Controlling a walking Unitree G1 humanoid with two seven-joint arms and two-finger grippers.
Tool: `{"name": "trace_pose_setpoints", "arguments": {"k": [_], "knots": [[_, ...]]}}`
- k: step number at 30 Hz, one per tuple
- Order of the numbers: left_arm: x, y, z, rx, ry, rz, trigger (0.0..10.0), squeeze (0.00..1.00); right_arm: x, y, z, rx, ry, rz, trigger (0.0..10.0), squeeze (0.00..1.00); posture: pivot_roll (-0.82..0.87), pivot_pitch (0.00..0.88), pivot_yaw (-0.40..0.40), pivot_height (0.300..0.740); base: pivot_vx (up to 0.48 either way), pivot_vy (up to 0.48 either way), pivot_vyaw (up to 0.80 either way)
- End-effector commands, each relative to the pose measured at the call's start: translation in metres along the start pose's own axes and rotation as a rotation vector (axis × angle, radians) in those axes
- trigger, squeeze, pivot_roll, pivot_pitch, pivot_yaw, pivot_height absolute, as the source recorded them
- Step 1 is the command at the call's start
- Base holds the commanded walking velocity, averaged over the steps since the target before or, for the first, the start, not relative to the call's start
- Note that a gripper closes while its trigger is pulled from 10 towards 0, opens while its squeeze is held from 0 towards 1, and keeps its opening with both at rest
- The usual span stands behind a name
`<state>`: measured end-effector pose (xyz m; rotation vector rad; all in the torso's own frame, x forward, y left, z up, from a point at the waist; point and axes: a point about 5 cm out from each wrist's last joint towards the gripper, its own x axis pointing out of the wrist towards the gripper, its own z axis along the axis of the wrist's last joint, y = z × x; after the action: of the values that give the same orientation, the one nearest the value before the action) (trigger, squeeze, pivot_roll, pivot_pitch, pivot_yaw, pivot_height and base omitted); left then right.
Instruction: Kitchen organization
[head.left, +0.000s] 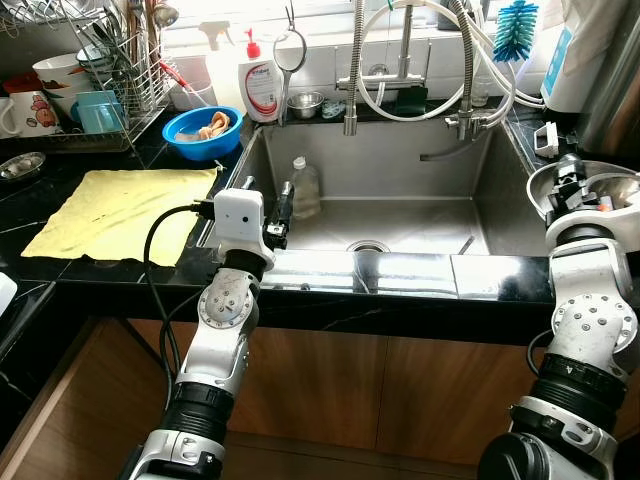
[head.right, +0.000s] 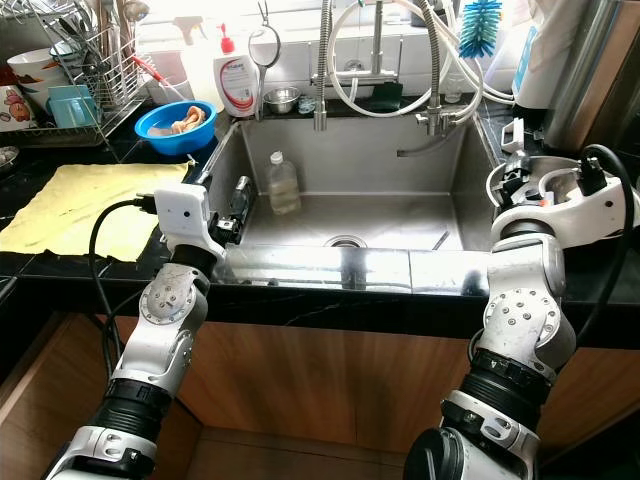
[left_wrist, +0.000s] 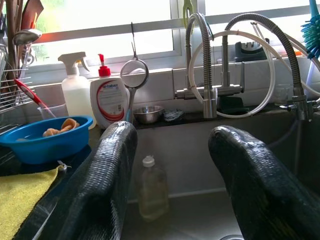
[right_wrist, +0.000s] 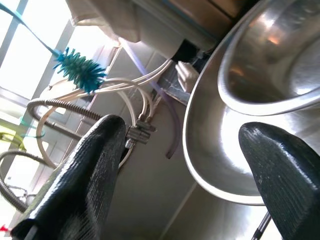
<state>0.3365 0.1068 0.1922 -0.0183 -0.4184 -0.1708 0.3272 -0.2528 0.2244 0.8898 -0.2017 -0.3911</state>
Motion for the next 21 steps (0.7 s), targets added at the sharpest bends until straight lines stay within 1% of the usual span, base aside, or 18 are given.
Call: {"name": "trace_pose_setpoints", "arguments": {"k": [1, 8, 10, 12, 14, 15, 21], "knots": [[0.003, 0.005, 0.004, 0.021, -0.009, 0.012, 10.0, 0.00, 0.002, 0.003, 0.000, 0.032, -0.003, -0.013, 10.0, 0.00, -0.20, 0.000, 0.103, 0.740, 0.000, 0.000, 0.00], [0.005, 0.004, 0.005, 0.022, -0.012, 0.008, 10.0, 0.00, 0.003, 0.001, 0.003, 0.085, -0.029, -0.043, 10.0, 0.00, -0.20, 0.000, 0.106, 0.740, 0.000, 0.000, 0.00], [0.006, 0.005, 0.006, 0.025, -0.016, 0.009, 10.0, 0.00, 0.005, 0.000, 0.005, 0.138, -0.047, -0.065, 10.0, 0.00, -0.20, 0.000, 0.108, 0.740, 0.000, 0.000, 0.00], [0.006, 0.005, 0.006, 0.025, -0.018, 0.012, 10.0, 0.00, 0.005, 0.000, 0.005, 0.140, -0.047, -0.072, 10.0, 0.00, -0.20, 0.000, 0.109, 0.740, 0.000, 0.000, 0.00], [0.007, 0.006, 0.007, 0.027, -0.020, 0.014, 10.0, 0.00, 0.006, -0.001, 0.007, 0.170, -0.057, -0.091, 10.0, 0.00, -0.20, 0.000, 0.109, 0.740, 0.000, 0.000, 0.00], [0.008, 0.008, 0.008, 0.031, -0.024, 0.017, 10.0, 0.00, 0.007, -0.001, 0.009, 0.187, -0.071, -0.095, 10.0, 0.00, -0.20, 0.000, 0.112, 0.740, 0.000, 0.000, 0.00], [0.011, 0.009, 0.011, 0.035, -0.036, 0.025, 10.0, 0.00, 0.010, 0.004, 0.017, 0.220, -0.114, -0.084, 10.0, 0.00, -0.19, 0.000, 0.115, 0.740, 0.000, 0.000, 0.00]]}}
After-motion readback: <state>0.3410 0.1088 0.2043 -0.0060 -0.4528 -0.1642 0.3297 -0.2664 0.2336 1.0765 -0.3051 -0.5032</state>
